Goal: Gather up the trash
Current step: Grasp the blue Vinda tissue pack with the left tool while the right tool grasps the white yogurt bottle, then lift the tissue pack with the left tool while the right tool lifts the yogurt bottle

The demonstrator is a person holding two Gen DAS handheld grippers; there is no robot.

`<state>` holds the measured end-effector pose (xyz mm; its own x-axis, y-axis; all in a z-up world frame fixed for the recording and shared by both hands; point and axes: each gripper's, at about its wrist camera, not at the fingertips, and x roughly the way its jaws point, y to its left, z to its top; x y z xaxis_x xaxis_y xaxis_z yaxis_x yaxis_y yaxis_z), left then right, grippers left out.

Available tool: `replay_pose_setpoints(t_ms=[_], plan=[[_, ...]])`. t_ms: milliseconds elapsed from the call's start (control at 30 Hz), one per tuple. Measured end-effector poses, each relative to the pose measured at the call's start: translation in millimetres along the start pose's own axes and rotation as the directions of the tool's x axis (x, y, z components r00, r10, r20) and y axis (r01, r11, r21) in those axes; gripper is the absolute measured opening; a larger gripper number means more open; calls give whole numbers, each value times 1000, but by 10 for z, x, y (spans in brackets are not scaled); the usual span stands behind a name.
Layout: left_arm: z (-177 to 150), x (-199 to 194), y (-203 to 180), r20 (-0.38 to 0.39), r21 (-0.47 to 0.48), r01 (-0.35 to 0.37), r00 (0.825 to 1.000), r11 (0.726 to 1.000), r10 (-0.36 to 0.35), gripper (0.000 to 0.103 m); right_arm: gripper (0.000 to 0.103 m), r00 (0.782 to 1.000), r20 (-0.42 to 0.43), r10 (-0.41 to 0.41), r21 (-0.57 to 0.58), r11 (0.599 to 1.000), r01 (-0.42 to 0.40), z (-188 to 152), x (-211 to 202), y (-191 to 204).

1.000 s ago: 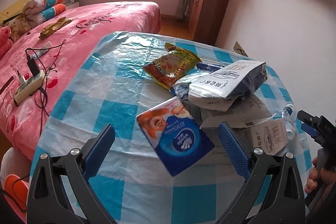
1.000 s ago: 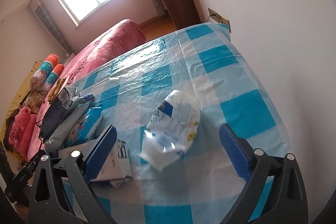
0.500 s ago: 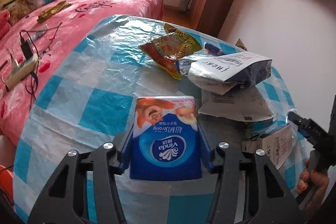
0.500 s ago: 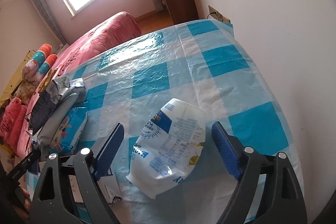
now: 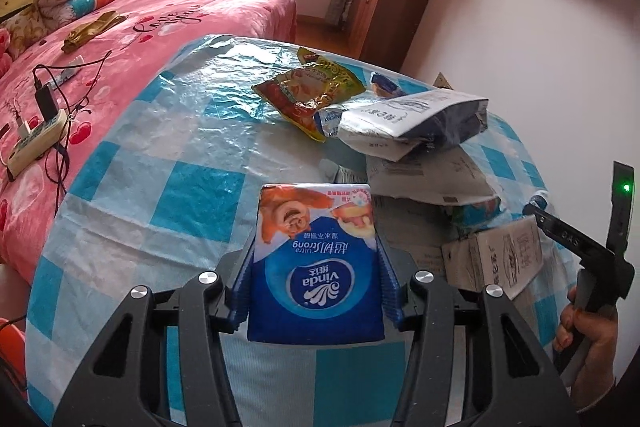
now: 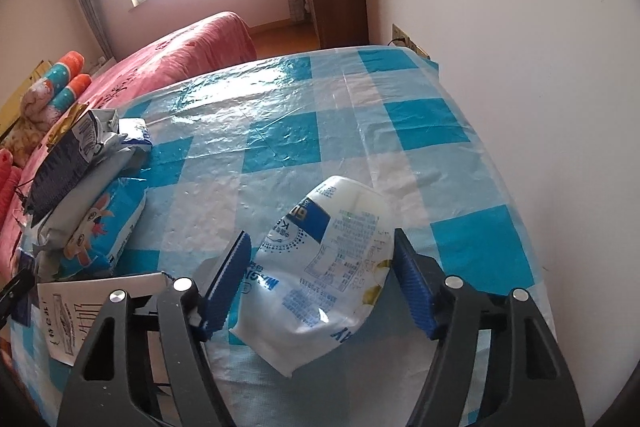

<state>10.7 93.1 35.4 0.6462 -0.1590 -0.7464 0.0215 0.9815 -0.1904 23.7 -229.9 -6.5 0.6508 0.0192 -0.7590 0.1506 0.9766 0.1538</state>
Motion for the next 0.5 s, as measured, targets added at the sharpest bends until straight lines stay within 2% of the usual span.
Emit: replay_pose_setpoints(t_ms=[100,167,300,333,367,500], plan=[[-50,-56,22,8,15,-4,1000,1000,4,53,70,1000,1,-13,-16,1000,13,-35,-27,37],[-76,-93,40,14,26,-7,1000,1000,7,53,63,1000,12,-21,-24,999,22,-54,-54,50],[-118,-190,60,34,51,-18,999,999,16,53,61,999,18,-36,-50,998,37,-116,-105,94],[-124,-216,75,39,53,-18,999,998,16,53,57,999,24,-37,-53,998,39,-128,-126,100],[-137,-246,85,45,57,-18,999,998,16,53,46,999,34,-42,-57,997,44,-147,-159,107],[-198,-362,113,61,82,-24,998,996,19,53,44,999,35,-29,-61,998,31,-202,-219,110]])
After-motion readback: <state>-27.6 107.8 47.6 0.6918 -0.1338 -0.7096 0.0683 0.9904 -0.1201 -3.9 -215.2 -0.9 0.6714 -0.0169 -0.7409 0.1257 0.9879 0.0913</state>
